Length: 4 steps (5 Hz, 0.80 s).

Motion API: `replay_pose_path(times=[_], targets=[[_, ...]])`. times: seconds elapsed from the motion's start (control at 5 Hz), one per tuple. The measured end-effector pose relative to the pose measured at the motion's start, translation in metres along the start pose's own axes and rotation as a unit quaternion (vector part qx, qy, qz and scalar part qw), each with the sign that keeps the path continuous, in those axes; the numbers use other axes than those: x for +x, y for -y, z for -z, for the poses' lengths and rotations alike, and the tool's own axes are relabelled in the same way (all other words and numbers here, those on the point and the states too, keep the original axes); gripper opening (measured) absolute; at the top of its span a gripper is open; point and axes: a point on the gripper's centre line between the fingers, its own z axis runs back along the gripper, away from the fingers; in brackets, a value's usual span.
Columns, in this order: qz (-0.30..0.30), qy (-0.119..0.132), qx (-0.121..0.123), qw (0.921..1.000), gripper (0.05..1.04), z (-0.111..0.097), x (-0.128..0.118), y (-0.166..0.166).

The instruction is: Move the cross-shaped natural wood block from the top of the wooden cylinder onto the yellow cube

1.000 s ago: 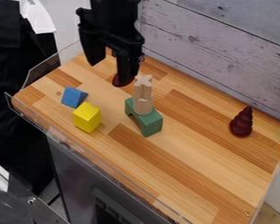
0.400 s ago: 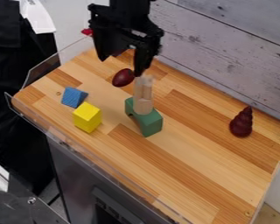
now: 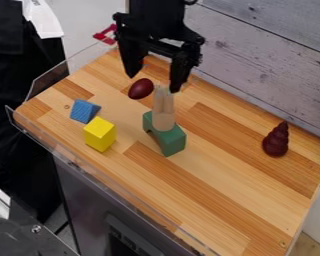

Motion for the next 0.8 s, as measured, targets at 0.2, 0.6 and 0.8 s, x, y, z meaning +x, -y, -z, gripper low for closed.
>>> replay_pose_path(times=[0.2, 0.6, 0.8], targets=[[-0.024, -0.002, -0.003, 0.9997, 1.0, -0.0002, -0.0002, 0.003], [-0.098, 0.012, 0.002, 0.9951, 1.0, 0.0004, 0.0055, 0.008], [-0.126, 0.01, 0.001, 0.992, 1.0, 0.0063, 0.0075, 0.0088]])
